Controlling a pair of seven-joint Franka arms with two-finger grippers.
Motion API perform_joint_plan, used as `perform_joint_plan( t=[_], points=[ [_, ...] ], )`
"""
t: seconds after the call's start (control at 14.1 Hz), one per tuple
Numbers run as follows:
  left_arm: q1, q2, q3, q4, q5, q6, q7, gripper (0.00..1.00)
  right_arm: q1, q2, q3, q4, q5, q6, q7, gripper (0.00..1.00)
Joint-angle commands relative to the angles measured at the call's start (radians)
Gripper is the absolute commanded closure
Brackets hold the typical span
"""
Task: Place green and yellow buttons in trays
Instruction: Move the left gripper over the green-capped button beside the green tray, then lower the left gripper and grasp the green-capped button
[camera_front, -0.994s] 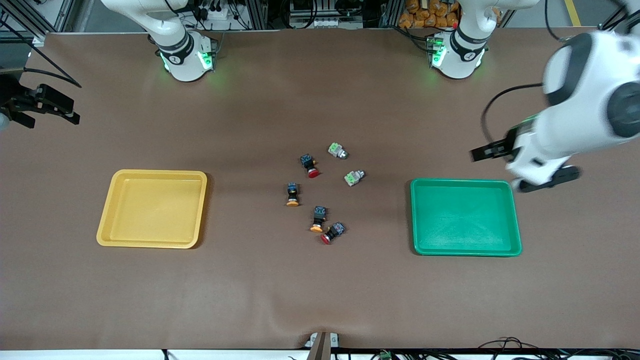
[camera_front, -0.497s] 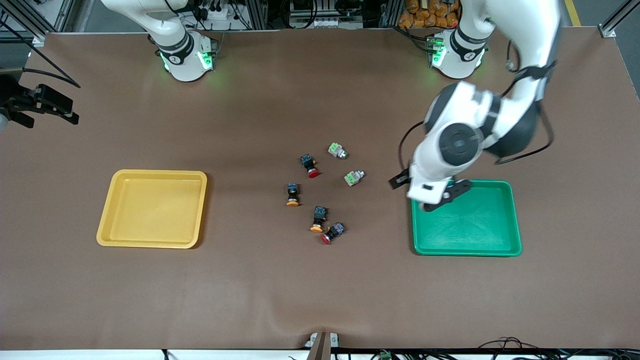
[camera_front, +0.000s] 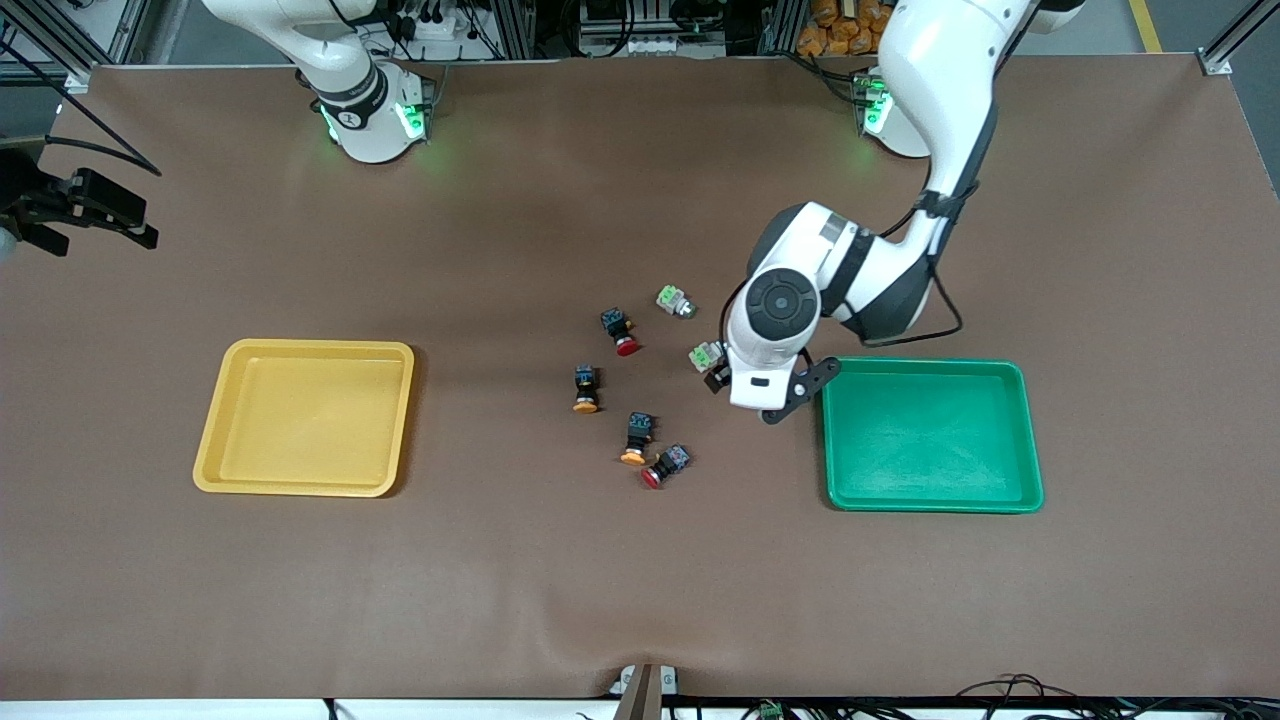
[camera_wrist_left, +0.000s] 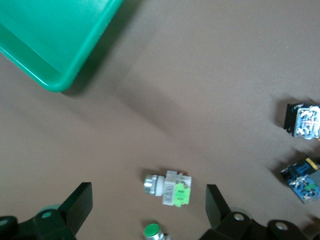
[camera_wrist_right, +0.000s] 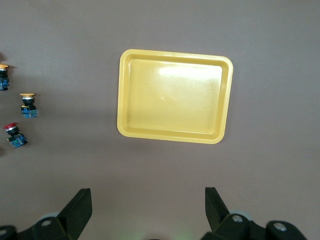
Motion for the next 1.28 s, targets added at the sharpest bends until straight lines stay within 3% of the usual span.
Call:
perform_joint_plan(
  t=[0.0,0.35,0.71,1.21],
  points=[
    [-0.033,0.036,0.011,-0.019,-0.009,0.091,-0.090,0.00,0.000,-0.008,0.003,-0.007,0.014,-0.002,0.004,0.00],
    [-0.087,0.102,0.015,-0.036,0.003,0.179,-0.177,0.00,-0.008,-0.010,0.005,-0.007,0.014,-0.011,0.003,0.00],
    [-0.087,0.095,0.011,-0.096,0.093,0.184,-0.178,0.00,-0.009,-0.010,0.003,-0.007,0.014,-0.012,0.003,0.00],
    [-0.092,0.082,0.006,-0.126,0.094,0.211,-0.139,0.00,-0.011,-0.008,0.003,-0.004,0.014,-0.006,0.001,0.00]
  ],
)
